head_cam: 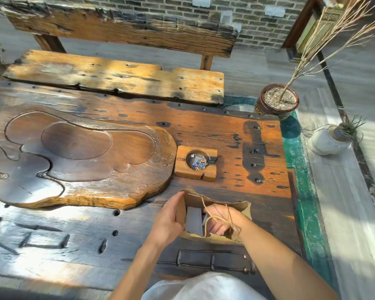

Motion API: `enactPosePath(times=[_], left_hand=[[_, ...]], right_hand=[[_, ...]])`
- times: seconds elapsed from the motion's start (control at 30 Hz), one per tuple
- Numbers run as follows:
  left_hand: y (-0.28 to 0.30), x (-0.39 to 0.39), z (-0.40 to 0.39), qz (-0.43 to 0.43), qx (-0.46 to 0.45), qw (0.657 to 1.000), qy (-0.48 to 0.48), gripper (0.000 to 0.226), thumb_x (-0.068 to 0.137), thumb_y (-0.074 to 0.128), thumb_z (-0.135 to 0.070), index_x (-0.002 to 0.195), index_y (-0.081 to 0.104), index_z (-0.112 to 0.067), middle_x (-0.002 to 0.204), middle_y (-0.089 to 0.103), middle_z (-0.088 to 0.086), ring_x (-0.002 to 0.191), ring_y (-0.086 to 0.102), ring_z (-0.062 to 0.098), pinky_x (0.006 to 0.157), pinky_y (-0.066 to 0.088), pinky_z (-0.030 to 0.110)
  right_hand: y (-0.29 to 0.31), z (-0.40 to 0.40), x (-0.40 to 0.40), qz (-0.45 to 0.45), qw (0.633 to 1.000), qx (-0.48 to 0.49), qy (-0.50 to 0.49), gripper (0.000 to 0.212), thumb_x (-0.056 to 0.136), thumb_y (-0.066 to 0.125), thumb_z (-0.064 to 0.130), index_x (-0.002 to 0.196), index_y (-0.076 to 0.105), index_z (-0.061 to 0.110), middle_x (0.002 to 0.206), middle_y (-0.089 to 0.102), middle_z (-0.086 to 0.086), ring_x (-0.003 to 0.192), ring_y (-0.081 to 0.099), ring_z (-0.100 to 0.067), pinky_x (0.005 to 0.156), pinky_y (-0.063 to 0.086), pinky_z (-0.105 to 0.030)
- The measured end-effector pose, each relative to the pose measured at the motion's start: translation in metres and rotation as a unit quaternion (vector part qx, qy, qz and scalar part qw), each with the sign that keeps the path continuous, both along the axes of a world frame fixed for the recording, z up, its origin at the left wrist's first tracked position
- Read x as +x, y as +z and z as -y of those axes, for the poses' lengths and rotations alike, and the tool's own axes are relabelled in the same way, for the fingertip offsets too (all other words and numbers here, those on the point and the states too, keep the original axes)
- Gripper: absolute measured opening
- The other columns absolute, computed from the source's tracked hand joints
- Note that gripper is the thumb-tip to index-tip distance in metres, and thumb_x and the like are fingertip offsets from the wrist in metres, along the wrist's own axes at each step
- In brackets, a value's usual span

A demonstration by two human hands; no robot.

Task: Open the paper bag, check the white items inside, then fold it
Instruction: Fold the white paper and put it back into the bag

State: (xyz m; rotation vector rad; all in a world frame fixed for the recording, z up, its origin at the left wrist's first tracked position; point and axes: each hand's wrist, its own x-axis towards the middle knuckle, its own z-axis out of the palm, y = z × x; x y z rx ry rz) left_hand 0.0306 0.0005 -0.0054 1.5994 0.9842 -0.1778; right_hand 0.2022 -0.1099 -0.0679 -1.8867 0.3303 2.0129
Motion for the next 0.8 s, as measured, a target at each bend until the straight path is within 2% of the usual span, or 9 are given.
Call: enactPosePath(times=[0.07,0.13,0.2,0.27,0.37,0.53,0.63,0.7,0.8], left_hand=[[0.000,0.000,0.001,0.009,0.008,1.000,-0.003,0.096,0.067,0.059,0.016,0.147,0.040,-0.035,0.137,0.059,0.016,0.130,0.051,0.041,0.103,0.047,0.050],[0.001,-0.001,0.001,0.013,0.008,1.000,-0.009,0.096,0.068,0.056,0.019,0.148,0.039,-0.033,0.140,0.057,0.016,0.131,0.048,0.043,0.104,0.045,0.052],[0.002,0.000,0.001,0.009,0.011,1.000,-0.013,0.096,0.068,0.054,0.021,0.148,0.040,-0.029,0.142,0.054,0.018,0.132,0.045,0.044,0.106,0.043,0.052],[0.000,0.001,0.002,0.015,0.012,1.000,-0.011,0.097,0.066,0.053,0.022,0.146,0.041,-0.031,0.142,0.054,0.018,0.132,0.044,0.047,0.107,0.041,0.055],[-0.005,-0.001,0.003,0.017,0.013,1.000,-0.014,0.099,0.063,0.052,0.020,0.147,0.040,-0.032,0.145,0.055,0.010,0.132,0.044,0.046,0.108,0.041,0.055],[0.000,0.000,0.001,0.015,0.015,1.000,-0.023,0.100,0.064,0.049,0.021,0.149,0.038,-0.031,0.145,0.054,0.014,0.131,0.042,0.049,0.107,0.041,0.057],[-0.001,0.001,0.001,0.015,0.010,1.000,-0.023,0.100,0.063,0.048,0.020,0.147,0.040,-0.033,0.148,0.052,0.003,0.131,0.044,0.047,0.108,0.041,0.055],[-0.005,0.001,0.002,0.020,0.007,1.000,-0.021,0.102,0.062,0.049,0.017,0.143,0.039,-0.043,0.147,0.053,0.002,0.132,0.047,0.044,0.109,0.042,0.054],[-0.002,0.004,0.002,0.014,0.003,1.000,-0.009,0.101,0.063,0.050,0.017,0.142,0.040,-0.046,0.143,0.055,0.017,0.132,0.046,0.044,0.109,0.041,0.055]], right_hand=[[-0.006,0.008,0.008,-0.015,1.000,-0.002,0.016,0.043,0.083,0.047,0.051,0.097,0.067,0.016,0.093,0.075,-0.012,0.075,0.069,-0.017,0.080,0.054,-0.021],[-0.033,0.021,0.021,0.002,0.999,0.006,0.034,0.039,0.084,0.053,0.054,0.072,0.050,0.018,0.057,0.060,-0.003,0.042,0.042,-0.010,0.057,0.040,-0.014],[-0.024,0.028,0.021,0.065,0.997,0.017,0.037,0.044,0.083,0.063,0.053,0.080,0.057,0.010,0.067,0.067,-0.011,0.050,0.062,-0.017,0.061,0.054,-0.026],[-0.002,0.029,0.011,0.104,0.994,0.014,-0.010,0.033,0.087,0.068,0.033,0.080,0.055,0.004,0.087,0.069,-0.022,0.081,0.072,-0.032,0.080,0.057,-0.041],[0.011,0.038,0.008,0.145,0.980,0.089,-0.105,0.012,0.096,0.055,0.010,0.084,0.056,0.012,0.119,0.059,-0.024,0.122,0.055,-0.046,0.075,0.055,-0.038],[-0.019,0.036,0.009,0.166,0.984,-0.027,-0.060,0.010,0.096,0.056,0.003,0.087,0.054,0.006,0.087,0.052,-0.012,0.080,0.058,-0.031,0.057,0.058,-0.022],[-0.026,0.039,0.010,0.146,0.982,-0.083,-0.081,0.007,0.097,0.053,0.003,0.094,0.054,-0.003,0.067,0.046,-0.015,0.059,0.064,-0.031,0.062,0.058,-0.031],[-0.032,0.043,0.013,0.164,0.980,-0.070,-0.093,0.021,0.097,0.048,0.007,0.076,0.050,0.003,0.055,0.047,-0.012,0.029,0.052,-0.020,0.040,0.049,-0.022],[-0.033,0.059,0.013,0.155,0.974,-0.046,-0.156,0.027,0.099,0.043,0.013,0.075,0.049,0.001,0.045,0.056,-0.012,0.027,0.054,-0.016,0.033,0.040,-0.013]])
